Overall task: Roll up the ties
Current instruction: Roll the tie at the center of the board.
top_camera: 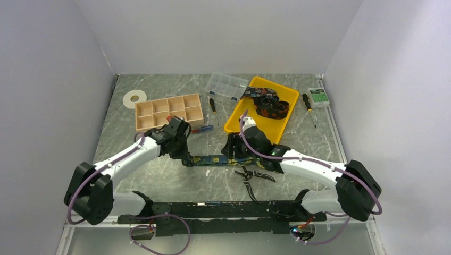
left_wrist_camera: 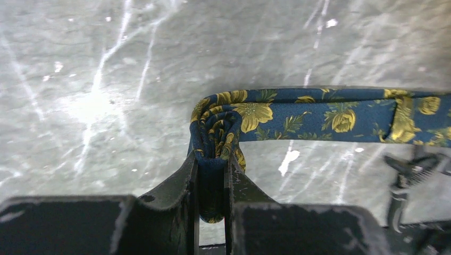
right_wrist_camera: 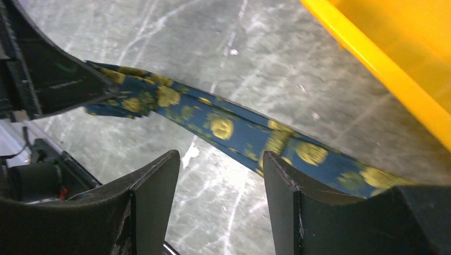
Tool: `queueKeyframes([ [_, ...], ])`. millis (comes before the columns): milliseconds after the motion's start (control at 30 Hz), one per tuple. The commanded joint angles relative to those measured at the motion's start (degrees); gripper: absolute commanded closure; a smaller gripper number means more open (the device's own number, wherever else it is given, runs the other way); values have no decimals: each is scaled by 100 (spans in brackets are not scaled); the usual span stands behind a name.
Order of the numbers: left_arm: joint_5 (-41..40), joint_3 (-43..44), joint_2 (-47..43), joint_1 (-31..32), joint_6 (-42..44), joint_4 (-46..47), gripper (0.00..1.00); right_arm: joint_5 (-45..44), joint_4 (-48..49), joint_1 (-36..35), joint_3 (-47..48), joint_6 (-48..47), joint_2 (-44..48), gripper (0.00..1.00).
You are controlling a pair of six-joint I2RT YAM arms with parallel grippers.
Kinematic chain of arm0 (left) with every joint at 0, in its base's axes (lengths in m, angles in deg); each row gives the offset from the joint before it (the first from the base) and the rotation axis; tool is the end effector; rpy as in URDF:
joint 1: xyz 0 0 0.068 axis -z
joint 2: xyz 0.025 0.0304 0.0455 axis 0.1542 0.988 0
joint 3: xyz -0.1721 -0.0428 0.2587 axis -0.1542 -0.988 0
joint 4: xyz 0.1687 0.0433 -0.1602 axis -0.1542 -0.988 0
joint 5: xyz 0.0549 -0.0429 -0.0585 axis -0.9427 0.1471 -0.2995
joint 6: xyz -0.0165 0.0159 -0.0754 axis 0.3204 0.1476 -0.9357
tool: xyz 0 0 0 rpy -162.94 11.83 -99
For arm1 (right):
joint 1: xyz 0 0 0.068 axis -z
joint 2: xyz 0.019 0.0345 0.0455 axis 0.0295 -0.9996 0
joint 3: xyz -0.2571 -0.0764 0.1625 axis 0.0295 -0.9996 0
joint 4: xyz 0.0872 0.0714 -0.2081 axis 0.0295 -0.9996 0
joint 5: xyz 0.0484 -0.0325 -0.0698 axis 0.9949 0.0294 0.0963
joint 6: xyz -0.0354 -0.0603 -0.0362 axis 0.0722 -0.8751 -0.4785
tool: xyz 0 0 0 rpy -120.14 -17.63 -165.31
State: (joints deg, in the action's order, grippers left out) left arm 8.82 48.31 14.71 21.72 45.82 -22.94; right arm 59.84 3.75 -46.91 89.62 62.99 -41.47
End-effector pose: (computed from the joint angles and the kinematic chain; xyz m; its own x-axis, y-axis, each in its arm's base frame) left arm 0.1876 -0.1077 0.2354 -0.8963 -0.2245 -0.3823 -0.1203 0.9532 -0.2775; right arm 0.1780 0.1993 0.2584 -0.7241 0.0782 -0.6853 -0.3797 0.7843 0.4907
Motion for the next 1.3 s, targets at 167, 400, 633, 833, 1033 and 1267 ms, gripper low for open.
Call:
queueKeyframes([
  [167,-2245,1334,1495,924,-434,-1933,97,-442,-395,110,-726,-184,920,36],
  [400,-2997,2300,2680,1477,-909,-2631,97,-592,-595,118,-1093,-142,1561,36],
  [633,-2958,2794,3241,1903,-1069,-2629,97,-680,-666,123,-1257,-127,1828,36],
  [833,-2551,2835,3427,2203,-1043,-2287,73,-673,-640,123,-1316,-97,1840,36],
  [1033,-2261,2734,3347,2345,-1008,-1913,43,-615,-602,130,-1307,-48,1779,36],
  [1267,-2122,2544,2885,2347,-894,-1603,31,-525,-543,124,-1337,-38,1769,36],
])
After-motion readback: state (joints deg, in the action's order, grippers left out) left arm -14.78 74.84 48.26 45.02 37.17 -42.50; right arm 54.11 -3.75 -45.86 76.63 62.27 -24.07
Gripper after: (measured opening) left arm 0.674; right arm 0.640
